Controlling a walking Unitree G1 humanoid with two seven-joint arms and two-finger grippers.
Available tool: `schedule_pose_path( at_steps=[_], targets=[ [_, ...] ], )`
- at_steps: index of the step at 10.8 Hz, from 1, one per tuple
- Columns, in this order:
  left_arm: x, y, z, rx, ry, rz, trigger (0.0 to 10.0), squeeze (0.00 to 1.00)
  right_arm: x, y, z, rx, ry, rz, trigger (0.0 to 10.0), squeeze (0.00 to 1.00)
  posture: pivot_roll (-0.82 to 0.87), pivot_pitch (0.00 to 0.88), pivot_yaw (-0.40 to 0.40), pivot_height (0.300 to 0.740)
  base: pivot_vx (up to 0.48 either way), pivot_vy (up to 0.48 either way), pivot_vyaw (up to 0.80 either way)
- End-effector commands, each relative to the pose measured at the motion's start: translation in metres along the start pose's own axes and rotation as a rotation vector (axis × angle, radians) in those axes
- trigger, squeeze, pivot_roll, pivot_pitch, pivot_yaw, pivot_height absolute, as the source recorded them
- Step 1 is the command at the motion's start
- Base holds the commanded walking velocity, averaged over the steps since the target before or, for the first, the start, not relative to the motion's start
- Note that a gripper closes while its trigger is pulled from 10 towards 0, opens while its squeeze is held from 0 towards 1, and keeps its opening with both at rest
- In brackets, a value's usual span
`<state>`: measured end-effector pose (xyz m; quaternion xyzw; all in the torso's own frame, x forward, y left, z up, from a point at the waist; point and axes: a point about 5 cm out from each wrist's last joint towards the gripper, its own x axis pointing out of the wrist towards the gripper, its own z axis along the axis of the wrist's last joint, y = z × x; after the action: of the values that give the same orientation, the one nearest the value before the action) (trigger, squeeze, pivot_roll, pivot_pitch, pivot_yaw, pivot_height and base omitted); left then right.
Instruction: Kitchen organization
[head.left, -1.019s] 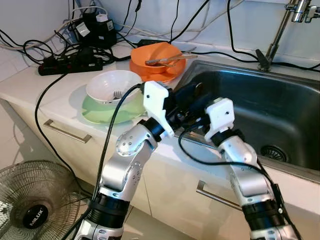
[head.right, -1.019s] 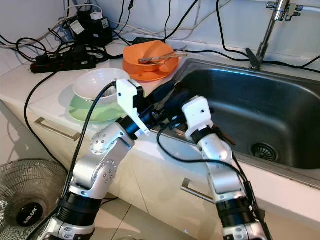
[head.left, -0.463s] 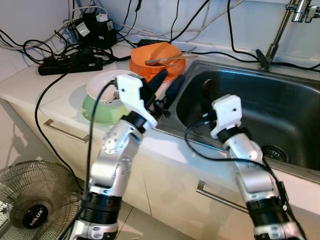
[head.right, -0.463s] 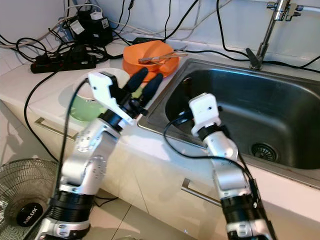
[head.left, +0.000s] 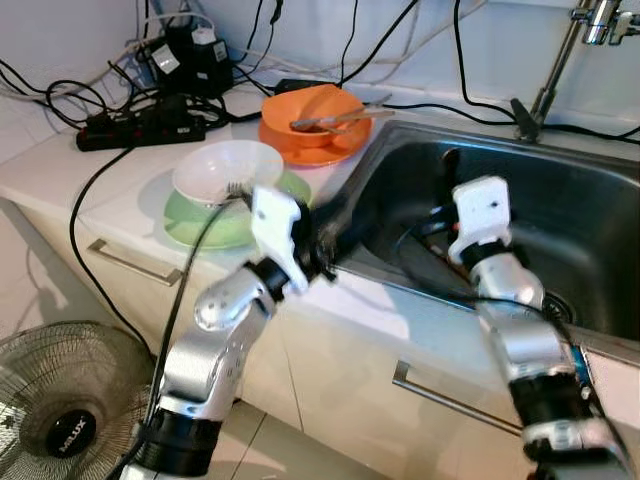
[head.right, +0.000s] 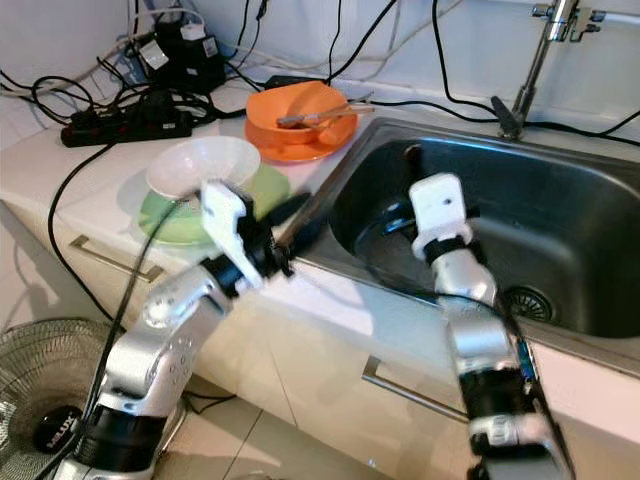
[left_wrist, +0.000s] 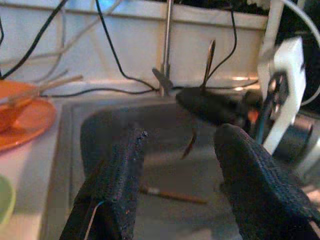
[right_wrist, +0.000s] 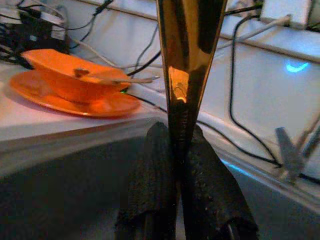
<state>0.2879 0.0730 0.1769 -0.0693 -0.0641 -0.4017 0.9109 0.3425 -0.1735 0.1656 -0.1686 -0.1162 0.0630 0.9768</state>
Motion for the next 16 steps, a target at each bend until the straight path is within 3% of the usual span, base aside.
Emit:
schedule_pose_path(
  at_steps=[1, 3, 6, 11, 16],
  targets=[
    [-0.005, 0.0, -0.013, -0.002, 0.081, -0.022, 10.0, 0.0, 0.006, -0.011, 0.003, -0.016, -0.009, -0.036, 10.0, 0.0, 0.06, 0.0, 0.085, 0.74, 0.0, 0.0, 0.0],
    [-0.011, 0.001, -0.024, -0.003, 0.162, -0.044, 10.0, 0.0, 0.01, -0.021, -0.003, -0.025, 0.016, -0.069, 10.0, 0.0, 0.06, 0.0, 0.085, 0.74, 0.0, 0.0, 0.0],
    [-0.015, -0.001, -0.031, 0.007, 0.213, -0.069, 10.0, 0.0, 0.015, -0.023, -0.016, -0.014, 0.062, -0.075, 10.0, 0.0, 0.06, 0.0, 0.088, 0.74, 0.0, 0.0, 0.0],
    [-0.017, -0.003, -0.036, 0.011, 0.238, -0.089, 10.0, 0.0, 0.023, -0.014, -0.023, 0.008, 0.089, -0.055, 10.0, 0.0, 0.07, 0.0, 0.088, 0.74, 0.0, 0.0, 0.0],
    [-0.019, -0.004, -0.038, 0.014, 0.247, -0.092, 10.0, 0.0, 0.023, -0.015, -0.026, 0.003, 0.093, -0.051, 10.0, 0.0, 0.07, 0.0, 0.093, 0.74, 0.0, 0.0, 0.0]
  ],
)
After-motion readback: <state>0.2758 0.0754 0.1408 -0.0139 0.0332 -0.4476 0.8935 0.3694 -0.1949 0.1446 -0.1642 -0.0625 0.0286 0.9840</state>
